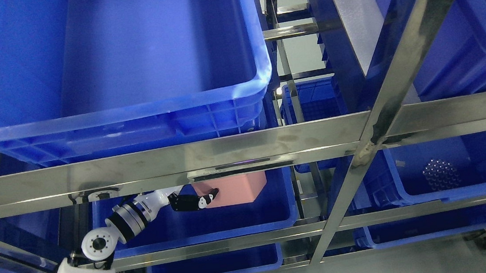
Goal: Place storage box into left shelf container
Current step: 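Lower the pink box into the lower blue shelf bin with the left hand, then release the pink box and withdraw the left hand from the bin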
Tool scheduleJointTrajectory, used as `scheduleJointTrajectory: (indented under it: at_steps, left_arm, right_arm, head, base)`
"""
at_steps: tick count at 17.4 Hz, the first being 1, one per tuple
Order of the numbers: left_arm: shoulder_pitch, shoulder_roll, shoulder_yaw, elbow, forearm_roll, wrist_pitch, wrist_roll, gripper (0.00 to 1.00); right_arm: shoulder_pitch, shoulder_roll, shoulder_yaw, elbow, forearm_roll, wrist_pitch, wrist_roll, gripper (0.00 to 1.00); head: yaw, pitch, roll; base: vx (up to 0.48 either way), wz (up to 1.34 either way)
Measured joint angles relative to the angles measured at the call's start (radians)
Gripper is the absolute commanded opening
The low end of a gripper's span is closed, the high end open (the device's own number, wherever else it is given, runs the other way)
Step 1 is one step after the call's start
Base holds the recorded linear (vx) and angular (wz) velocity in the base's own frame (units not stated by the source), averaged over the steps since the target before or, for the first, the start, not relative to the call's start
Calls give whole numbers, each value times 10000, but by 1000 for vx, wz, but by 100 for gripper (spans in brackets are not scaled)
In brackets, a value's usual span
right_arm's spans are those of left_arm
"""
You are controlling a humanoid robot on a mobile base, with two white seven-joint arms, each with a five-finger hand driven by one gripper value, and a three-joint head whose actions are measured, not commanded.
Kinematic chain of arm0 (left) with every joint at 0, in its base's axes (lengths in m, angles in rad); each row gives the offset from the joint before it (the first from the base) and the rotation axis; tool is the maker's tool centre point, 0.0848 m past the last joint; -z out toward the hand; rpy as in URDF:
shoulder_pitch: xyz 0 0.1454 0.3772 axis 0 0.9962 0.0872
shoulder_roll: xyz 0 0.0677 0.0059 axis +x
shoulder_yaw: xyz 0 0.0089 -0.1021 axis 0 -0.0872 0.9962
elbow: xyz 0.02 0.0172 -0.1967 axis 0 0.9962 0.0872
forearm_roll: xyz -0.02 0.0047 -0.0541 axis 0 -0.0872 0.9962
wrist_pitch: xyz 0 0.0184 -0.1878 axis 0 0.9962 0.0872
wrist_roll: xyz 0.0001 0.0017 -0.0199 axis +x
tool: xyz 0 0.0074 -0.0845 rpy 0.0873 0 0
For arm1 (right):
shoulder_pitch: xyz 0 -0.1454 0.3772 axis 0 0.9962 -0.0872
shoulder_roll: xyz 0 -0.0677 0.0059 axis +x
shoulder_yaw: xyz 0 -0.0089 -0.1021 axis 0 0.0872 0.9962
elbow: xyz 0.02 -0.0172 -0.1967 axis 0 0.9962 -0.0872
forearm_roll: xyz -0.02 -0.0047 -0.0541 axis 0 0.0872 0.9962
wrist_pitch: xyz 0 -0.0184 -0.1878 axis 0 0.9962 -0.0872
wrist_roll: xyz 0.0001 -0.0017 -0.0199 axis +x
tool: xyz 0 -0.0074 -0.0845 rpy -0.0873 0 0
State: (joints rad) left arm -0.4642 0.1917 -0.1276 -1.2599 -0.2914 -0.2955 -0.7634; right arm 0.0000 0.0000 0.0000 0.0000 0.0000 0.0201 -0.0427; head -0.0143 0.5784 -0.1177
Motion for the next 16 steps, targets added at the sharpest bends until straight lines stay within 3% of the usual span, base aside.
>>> scheduleJointTrajectory:
  at_steps: [4,7,10,16]
  left_arm:
    - [-444,14,1,408,-561,-35,-176,77]
    - [-596,-336,255,528,-597,-42,-215,98]
    - [-581,-789,565,460,398,200,610,99]
    - [672,-1303,891,-695,2171,584,5228,100]
  right_arm:
    - [0,0,0,0,0,8,0,100]
    - [0,0,0,0,0,8,0,100]
    - [0,0,0,0,0,9,0,100]
    - [-1,0,0,0,0,11,0,100]
  head:
    - [0,0,0]
    - [0,0,0]
    - [0,0,0]
    - [0,0,0]
  base:
    - [0,0]
    - [0,0]
    - [0,0]
    - [0,0]
